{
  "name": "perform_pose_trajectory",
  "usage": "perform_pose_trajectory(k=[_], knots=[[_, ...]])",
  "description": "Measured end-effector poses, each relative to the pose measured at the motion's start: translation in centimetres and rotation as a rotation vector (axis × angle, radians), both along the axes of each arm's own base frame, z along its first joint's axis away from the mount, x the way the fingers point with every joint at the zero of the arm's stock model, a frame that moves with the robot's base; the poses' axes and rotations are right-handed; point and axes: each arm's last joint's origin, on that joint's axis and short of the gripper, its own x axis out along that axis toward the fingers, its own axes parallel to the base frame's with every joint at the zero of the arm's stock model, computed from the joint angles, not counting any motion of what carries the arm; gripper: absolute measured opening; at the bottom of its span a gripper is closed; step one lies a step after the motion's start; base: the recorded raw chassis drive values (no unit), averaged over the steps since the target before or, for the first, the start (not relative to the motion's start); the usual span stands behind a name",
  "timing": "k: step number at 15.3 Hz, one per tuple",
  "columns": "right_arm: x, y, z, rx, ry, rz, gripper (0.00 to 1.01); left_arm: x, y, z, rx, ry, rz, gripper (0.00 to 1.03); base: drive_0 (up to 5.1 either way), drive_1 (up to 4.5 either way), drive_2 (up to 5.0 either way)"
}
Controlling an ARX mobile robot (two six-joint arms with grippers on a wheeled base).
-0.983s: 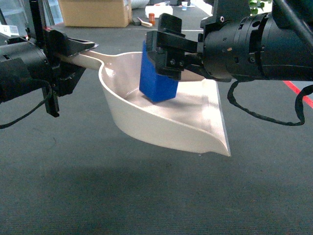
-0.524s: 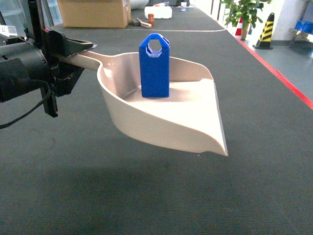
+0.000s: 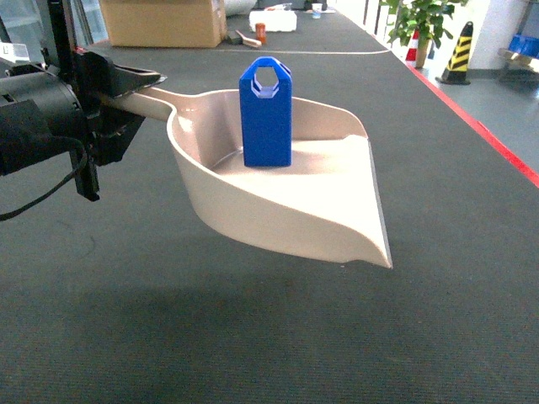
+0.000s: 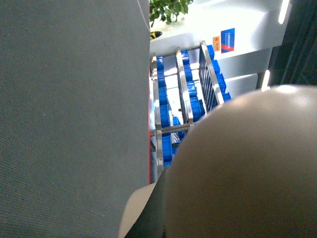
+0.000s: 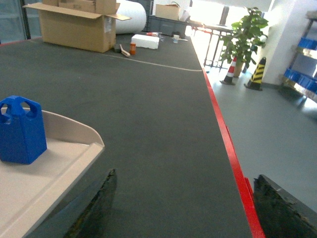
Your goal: Place part in tray to right shelf
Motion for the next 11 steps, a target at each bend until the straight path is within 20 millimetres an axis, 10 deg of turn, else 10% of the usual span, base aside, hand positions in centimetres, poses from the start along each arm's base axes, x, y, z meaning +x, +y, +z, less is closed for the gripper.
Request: perform_pose_trajectory(k=[2,4,11], knots=[[-1.1,-1.5,-1.6,0.067,-0.002,-0.018,0.61,0.0,0.0,0.0,0.001,0.0,0.002,0.14,0.0,0.0,0.0],[-1.3,-1.6,-2.0,0.097,0.006,-0.012,1.0,0.0,-0.1,0.0,0.005,-0.001,-0.005,0.14,2.4,-1.22,-1.2],[-1.3,-1.6,-2.0,0.098,0.004,-0.009,0.98,0.0,0.2,0.0,0.009,-0.004,0.009,0.14,4.8,-3.31,-1.7]])
